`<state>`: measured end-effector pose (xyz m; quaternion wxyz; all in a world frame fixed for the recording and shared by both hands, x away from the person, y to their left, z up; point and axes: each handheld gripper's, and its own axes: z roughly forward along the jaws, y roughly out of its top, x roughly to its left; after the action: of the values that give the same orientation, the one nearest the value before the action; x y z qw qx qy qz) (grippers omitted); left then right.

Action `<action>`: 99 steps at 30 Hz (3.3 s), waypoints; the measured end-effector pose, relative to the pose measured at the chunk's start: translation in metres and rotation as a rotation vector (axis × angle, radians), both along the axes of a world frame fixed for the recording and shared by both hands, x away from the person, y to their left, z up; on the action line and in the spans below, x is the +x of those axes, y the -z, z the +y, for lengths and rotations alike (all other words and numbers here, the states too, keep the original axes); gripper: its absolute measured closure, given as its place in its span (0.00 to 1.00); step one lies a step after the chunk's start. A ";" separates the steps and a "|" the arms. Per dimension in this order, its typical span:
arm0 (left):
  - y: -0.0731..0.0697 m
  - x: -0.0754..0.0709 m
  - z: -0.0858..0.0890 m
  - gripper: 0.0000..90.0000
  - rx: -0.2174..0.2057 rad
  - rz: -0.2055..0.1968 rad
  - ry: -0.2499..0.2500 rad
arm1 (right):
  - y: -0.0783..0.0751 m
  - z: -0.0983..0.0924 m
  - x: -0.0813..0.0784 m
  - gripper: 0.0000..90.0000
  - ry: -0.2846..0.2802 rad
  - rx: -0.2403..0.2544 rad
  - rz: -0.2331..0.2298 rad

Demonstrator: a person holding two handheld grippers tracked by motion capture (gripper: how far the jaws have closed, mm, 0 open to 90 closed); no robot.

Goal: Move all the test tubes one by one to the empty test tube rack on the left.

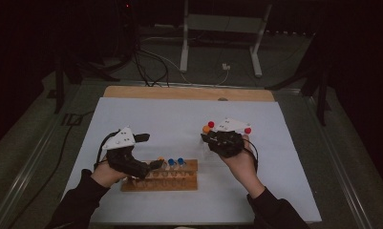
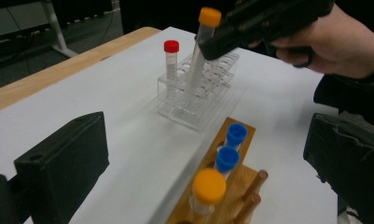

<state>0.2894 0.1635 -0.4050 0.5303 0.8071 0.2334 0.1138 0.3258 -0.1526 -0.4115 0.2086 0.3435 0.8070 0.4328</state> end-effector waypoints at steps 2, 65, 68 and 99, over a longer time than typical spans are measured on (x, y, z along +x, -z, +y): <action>-0.001 0.004 -0.003 0.01 -0.001 0.003 0.005 | 0.001 0.004 0.000 0.83 -0.015 -0.002 0.002; -0.023 0.063 -0.095 0.79 0.116 -0.059 0.080 | -0.002 0.021 0.000 0.76 -0.093 0.028 0.007; -0.024 0.064 -0.090 0.79 0.107 -0.053 0.065 | -0.003 0.019 -0.001 0.72 -0.088 0.030 -0.001; -0.047 0.044 -0.011 0.79 0.067 -0.086 -0.075 | -0.006 0.008 0.002 0.18 -0.042 0.100 -0.028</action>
<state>0.3336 0.1521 -0.3578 0.5076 0.8095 0.2367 0.1759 0.3275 -0.1442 -0.4053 0.1932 0.3302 0.7886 0.4815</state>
